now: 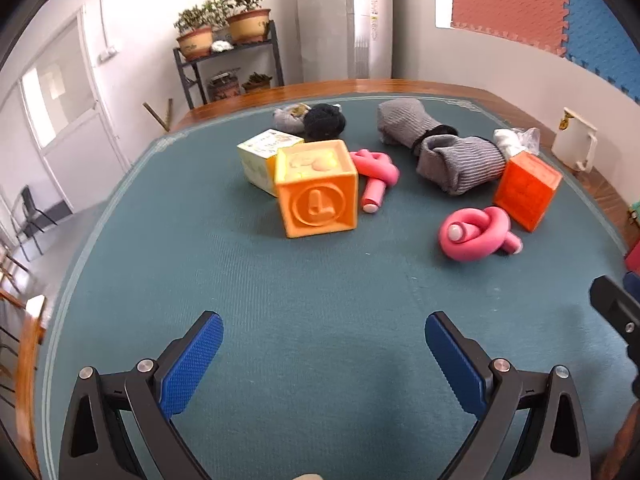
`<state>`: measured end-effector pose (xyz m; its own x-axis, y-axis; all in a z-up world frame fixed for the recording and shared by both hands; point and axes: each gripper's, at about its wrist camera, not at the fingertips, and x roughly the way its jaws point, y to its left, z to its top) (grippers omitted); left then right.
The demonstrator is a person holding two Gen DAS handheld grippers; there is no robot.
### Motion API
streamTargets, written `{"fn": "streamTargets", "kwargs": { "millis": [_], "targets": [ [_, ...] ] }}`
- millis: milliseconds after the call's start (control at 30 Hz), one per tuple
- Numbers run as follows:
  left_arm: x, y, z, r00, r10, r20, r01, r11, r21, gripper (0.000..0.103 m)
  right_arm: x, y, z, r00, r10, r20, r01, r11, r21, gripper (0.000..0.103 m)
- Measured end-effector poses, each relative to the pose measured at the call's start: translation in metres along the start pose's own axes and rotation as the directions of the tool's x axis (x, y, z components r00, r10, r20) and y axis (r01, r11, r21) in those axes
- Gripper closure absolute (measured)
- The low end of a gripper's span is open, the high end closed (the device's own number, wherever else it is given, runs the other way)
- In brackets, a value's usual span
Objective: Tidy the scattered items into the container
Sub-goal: 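Move the left tool toward the orange letter block while the right tool approaches the orange dotted cube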
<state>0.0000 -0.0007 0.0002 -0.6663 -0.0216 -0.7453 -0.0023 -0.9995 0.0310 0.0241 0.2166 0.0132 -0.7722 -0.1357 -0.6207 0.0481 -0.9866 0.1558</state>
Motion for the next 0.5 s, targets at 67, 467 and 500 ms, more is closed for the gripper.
{"fn": "streamTargets", "kwargs": {
  "millis": [67, 467, 500],
  "targets": [
    [0.001, 0.004, 0.0, 1.0, -0.028, -0.007, 0.028, 1.0, -0.011, 0.0, 0.0, -0.001, 0.0, 1.0, -0.003, -0.005, 0.003, 1.0, 0.006, 0.0],
    [0.011, 0.004, 0.001, 0.999, -0.012, -0.036, 0.012, 1.0, -0.007, 0.0, 0.009, -0.005, 0.001, 0.997, 0.041, -0.068, -0.039, 0.999, 0.034, 0.0],
    [0.01, 0.003, 0.0, 0.999, -0.01, -0.031, 0.01, 1.0, -0.009, 0.0, 0.01, -0.005, 0.001, 0.996, 0.047, -0.07, -0.045, 0.998, 0.034, 0.0]
  ]
}}
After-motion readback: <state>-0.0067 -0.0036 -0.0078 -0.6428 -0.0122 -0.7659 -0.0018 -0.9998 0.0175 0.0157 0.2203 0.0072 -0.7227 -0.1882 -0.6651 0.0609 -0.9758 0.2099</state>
